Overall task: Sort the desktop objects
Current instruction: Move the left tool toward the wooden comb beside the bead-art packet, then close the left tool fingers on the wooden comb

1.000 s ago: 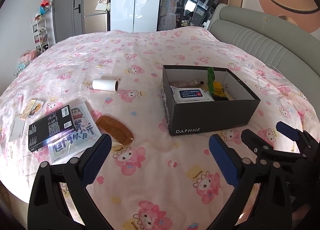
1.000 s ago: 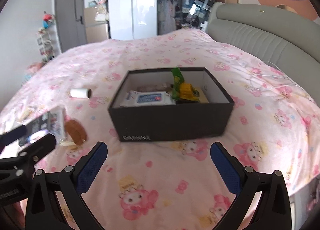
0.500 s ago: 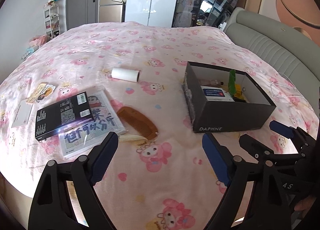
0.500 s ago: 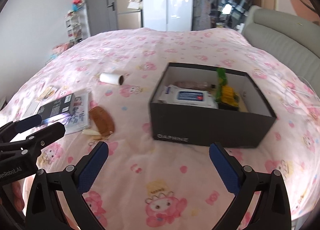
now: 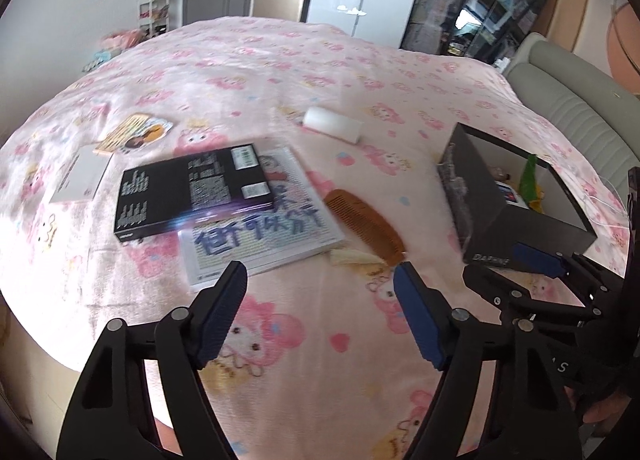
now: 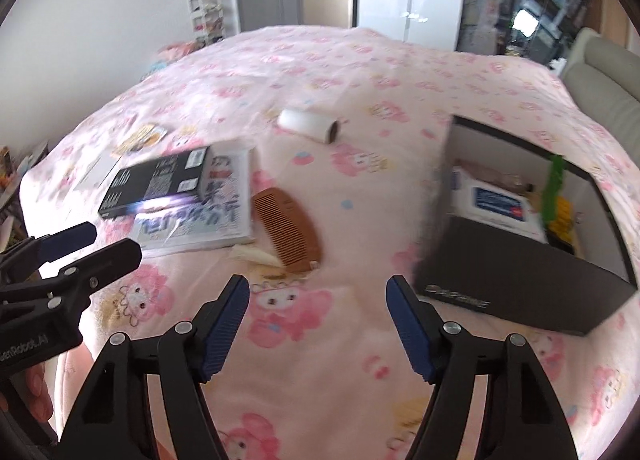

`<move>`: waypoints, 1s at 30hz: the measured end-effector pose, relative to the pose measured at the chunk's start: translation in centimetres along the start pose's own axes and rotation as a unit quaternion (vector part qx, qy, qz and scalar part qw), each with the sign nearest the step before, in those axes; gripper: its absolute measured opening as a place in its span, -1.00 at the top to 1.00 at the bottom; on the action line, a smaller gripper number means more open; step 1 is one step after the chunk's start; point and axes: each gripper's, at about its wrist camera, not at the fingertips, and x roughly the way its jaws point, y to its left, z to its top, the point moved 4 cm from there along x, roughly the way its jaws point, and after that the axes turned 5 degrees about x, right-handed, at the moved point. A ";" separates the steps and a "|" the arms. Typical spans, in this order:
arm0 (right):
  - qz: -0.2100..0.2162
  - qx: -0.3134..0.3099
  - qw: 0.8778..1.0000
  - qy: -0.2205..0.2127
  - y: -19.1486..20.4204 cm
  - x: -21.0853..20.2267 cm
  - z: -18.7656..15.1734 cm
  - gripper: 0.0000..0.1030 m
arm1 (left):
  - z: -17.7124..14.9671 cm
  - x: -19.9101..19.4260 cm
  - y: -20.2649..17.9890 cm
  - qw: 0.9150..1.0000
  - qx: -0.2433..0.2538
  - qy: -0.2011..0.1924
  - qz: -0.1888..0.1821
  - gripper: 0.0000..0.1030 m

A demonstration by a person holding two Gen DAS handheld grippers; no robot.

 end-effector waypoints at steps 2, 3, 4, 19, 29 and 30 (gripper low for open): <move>0.004 -0.011 1.000 0.007 1.0 0.9 0.1 -0.33 | -0.2 0.5 1.5 1.000 -0.014 0.007 0.010 -0.35; 0.007 -0.020 1.000 0.009 1.7 1.4 0.1 -0.33 | -0.3 0.8 2.1 1.000 -0.019 0.010 0.014 -0.31; 0.009 -0.026 1.000 0.011 2.1 1.8 0.2 -0.33 | -0.3 1.0 2.7 0.999 -0.024 0.012 0.018 -0.29; 0.000 0.006 0.997 0.076 0.9 8.6 0.8 0.15 | -0.5 5.7 3.8 0.998 -0.046 0.048 -0.022 0.14; -0.005 0.047 0.995 0.091 -1.5 10.5 -0.5 0.47 | -0.2 11.4 -2.1 0.992 -0.005 0.098 -0.079 0.54; -0.003 0.054 0.995 0.088 -1.8 10.6 -0.4 0.47 | -0.1 11.8 -2.5 0.991 -0.005 0.102 -0.083 0.53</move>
